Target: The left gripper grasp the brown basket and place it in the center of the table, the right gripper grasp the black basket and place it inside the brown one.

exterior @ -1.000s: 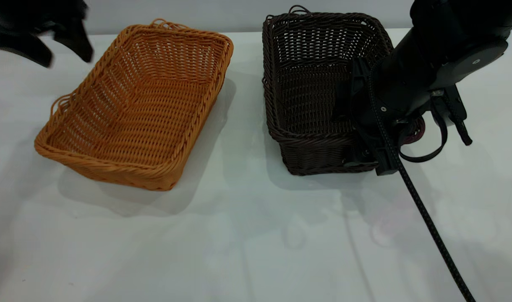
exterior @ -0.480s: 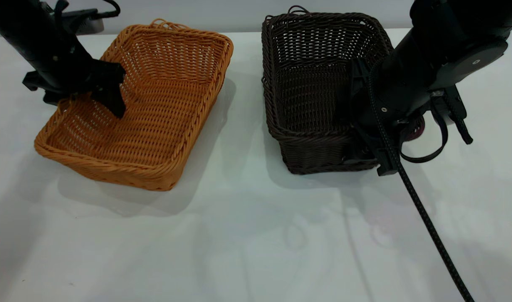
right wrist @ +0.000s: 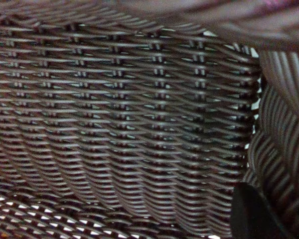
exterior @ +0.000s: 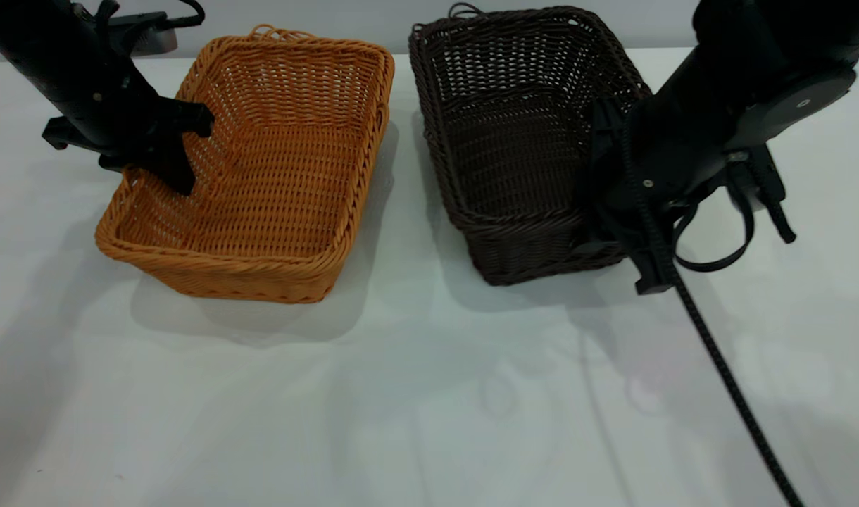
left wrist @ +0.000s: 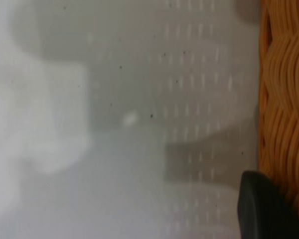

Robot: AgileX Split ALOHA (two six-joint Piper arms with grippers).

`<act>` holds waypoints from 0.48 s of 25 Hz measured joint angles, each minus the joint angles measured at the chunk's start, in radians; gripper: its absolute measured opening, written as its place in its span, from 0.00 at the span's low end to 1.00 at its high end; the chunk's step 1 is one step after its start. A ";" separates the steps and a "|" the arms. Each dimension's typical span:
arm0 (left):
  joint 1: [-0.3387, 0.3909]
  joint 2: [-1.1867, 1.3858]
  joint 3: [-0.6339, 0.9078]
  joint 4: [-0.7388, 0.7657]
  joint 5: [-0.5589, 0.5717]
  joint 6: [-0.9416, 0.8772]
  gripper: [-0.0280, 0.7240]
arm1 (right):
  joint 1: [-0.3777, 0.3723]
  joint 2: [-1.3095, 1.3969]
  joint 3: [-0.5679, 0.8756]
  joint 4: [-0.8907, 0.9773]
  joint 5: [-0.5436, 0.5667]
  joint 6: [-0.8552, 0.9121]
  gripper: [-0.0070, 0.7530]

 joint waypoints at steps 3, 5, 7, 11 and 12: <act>-0.001 0.000 0.000 -0.003 -0.003 0.058 0.15 | -0.059 -0.053 0.007 -0.024 0.000 -0.077 0.13; -0.006 0.000 0.000 -0.008 -0.003 0.151 0.15 | -0.122 -0.102 0.007 -0.071 0.022 -0.164 0.13; -0.023 0.000 0.000 -0.011 -0.007 0.285 0.15 | -0.213 -0.147 -0.004 -0.134 0.087 -0.263 0.13; -0.104 -0.002 -0.001 -0.025 -0.057 0.601 0.15 | -0.402 -0.171 -0.070 -0.335 0.379 -0.374 0.13; -0.128 -0.002 -0.002 -0.031 -0.074 0.691 0.15 | -0.435 -0.171 -0.093 -0.396 0.460 -0.376 0.13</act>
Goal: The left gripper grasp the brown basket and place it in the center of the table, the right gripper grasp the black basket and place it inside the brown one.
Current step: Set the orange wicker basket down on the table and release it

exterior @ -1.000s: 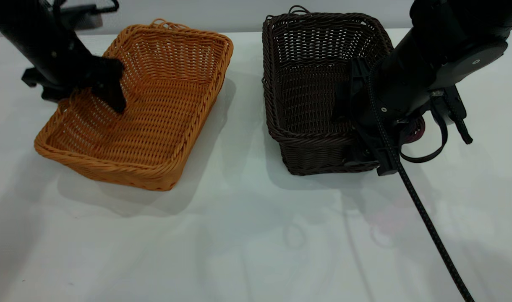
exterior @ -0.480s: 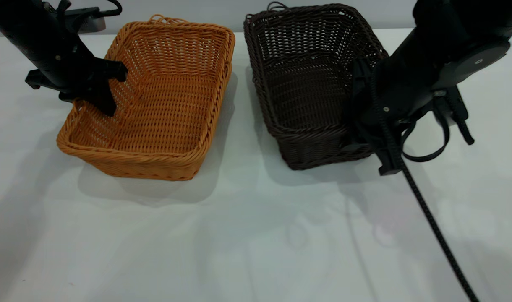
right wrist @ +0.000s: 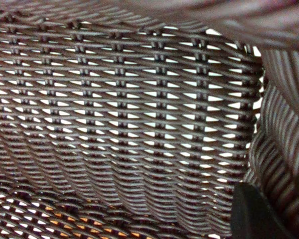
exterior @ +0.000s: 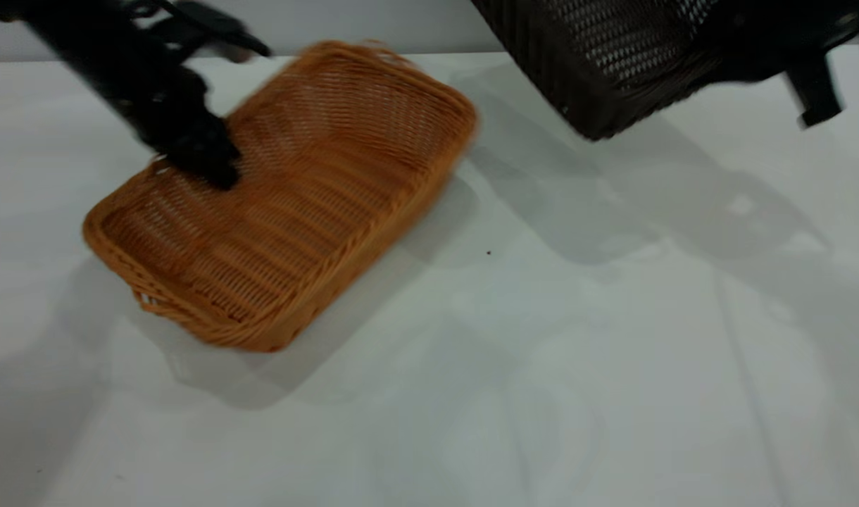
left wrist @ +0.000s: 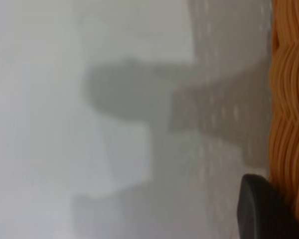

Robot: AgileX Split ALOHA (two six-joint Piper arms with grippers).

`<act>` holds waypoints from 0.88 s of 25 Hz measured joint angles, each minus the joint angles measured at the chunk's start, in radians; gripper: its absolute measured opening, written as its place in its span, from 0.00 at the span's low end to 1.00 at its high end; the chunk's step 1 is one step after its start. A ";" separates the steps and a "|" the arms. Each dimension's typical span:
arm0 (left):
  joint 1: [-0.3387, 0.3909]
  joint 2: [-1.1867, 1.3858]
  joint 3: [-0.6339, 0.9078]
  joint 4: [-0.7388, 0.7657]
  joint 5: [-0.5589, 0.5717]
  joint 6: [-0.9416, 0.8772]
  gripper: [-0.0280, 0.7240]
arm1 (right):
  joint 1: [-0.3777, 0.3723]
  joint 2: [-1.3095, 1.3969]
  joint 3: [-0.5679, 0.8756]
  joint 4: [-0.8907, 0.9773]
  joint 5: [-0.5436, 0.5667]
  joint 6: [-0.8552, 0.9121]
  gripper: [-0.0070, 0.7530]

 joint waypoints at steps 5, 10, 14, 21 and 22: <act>-0.153 -0.002 -0.007 -0.018 -0.046 0.407 0.15 | -0.135 -0.001 -0.109 -0.268 0.290 0.028 0.13; -0.245 0.007 -0.007 -0.011 -0.055 0.568 0.15 | -0.198 -0.001 -0.168 -0.375 0.425 0.033 0.13; -0.245 0.022 -0.007 -0.009 -0.075 0.558 0.15 | -0.204 -0.001 -0.175 -0.379 0.461 0.035 0.13; -0.245 0.027 -0.007 -0.024 -0.098 0.560 0.20 | -0.204 -0.001 -0.179 -0.383 0.473 0.036 0.13; -0.245 0.031 -0.007 -0.035 -0.111 0.562 0.23 | -0.204 -0.001 -0.179 -0.383 0.474 0.036 0.13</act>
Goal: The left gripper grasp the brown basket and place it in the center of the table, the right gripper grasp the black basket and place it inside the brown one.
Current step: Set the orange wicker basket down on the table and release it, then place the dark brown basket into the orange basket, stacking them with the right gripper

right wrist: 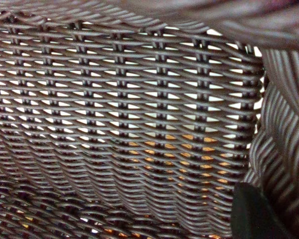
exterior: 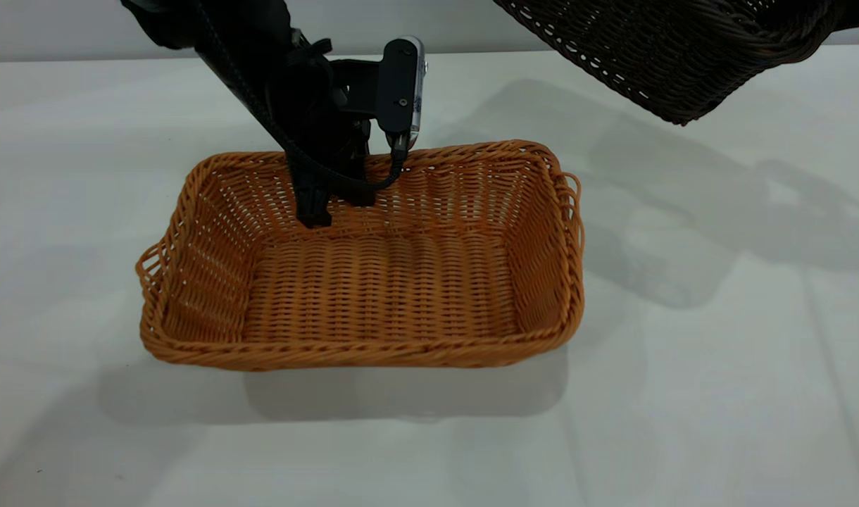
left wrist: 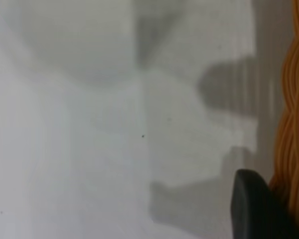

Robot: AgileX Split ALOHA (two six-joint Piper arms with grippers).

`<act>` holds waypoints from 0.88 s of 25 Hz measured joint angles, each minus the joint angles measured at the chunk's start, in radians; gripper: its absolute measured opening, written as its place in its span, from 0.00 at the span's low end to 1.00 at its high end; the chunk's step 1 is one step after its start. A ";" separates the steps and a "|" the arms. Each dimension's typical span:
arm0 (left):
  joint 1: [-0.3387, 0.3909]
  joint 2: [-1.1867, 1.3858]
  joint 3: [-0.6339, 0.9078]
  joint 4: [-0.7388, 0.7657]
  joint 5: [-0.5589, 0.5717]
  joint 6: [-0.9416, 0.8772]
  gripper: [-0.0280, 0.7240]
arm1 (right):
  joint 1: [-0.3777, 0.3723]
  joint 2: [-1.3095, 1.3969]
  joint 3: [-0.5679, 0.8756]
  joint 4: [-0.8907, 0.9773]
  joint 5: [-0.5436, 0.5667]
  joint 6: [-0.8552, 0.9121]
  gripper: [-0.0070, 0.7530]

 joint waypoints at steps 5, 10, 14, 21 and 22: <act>0.000 0.008 0.000 -0.056 -0.082 0.012 0.48 | 0.000 0.000 -0.004 0.000 0.008 0.000 0.13; -0.005 -0.043 0.000 -0.063 -0.096 0.012 0.70 | 0.000 0.000 -0.050 0.000 0.022 0.000 0.13; -0.010 -0.181 0.000 -0.063 0.046 0.001 0.73 | 0.000 0.000 -0.117 0.000 0.064 0.001 0.13; -0.009 -0.596 0.000 -0.022 0.484 -0.099 0.66 | 0.000 0.000 -0.177 0.000 0.101 0.004 0.13; -0.009 -0.648 0.000 -0.017 0.534 -0.103 0.65 | 0.006 0.000 -0.178 -0.004 0.103 0.005 0.13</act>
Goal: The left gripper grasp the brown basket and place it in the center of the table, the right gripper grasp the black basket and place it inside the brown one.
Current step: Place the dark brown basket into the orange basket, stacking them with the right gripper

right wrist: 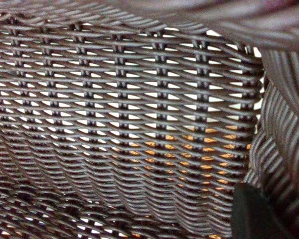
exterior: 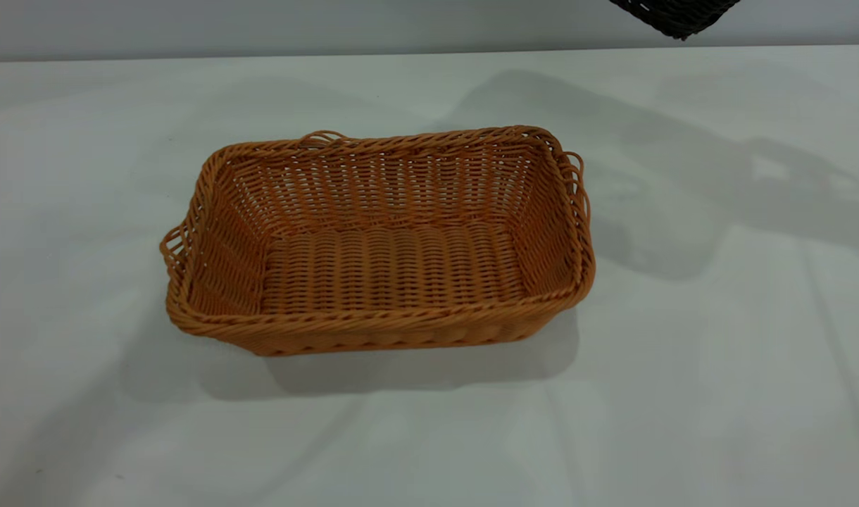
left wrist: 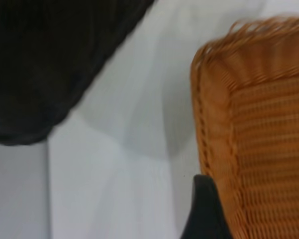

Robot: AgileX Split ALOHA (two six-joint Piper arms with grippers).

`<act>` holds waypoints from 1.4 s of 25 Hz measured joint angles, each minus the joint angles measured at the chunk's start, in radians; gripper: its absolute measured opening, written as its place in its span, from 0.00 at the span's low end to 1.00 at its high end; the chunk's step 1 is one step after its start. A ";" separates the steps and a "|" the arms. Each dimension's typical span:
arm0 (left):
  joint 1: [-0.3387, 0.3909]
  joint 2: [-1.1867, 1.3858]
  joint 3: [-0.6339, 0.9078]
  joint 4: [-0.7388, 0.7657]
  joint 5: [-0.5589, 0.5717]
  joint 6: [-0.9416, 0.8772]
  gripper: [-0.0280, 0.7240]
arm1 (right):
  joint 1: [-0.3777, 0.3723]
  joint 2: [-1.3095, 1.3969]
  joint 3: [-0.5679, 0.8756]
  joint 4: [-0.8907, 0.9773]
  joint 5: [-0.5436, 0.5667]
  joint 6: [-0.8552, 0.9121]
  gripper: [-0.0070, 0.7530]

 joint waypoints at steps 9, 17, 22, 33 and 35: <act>0.000 -0.346 0.003 0.012 0.083 -0.029 0.64 | 0.369 0.000 -0.005 -0.433 -0.018 0.098 0.13; 0.000 -0.384 0.008 0.018 0.096 -0.090 0.64 | 0.508 0.127 -0.038 -0.509 -0.110 0.197 0.13; 0.000 -0.384 0.008 0.020 0.099 -0.094 0.64 | 0.508 0.213 -0.057 -0.470 -0.138 0.218 0.13; 0.000 -0.385 0.008 0.022 0.101 -0.115 0.64 | 0.508 0.236 -0.059 -0.469 -0.151 0.159 0.45; 0.000 -0.394 0.008 0.031 0.103 -0.145 0.64 | 0.508 0.210 -0.059 -0.473 -0.107 0.121 0.60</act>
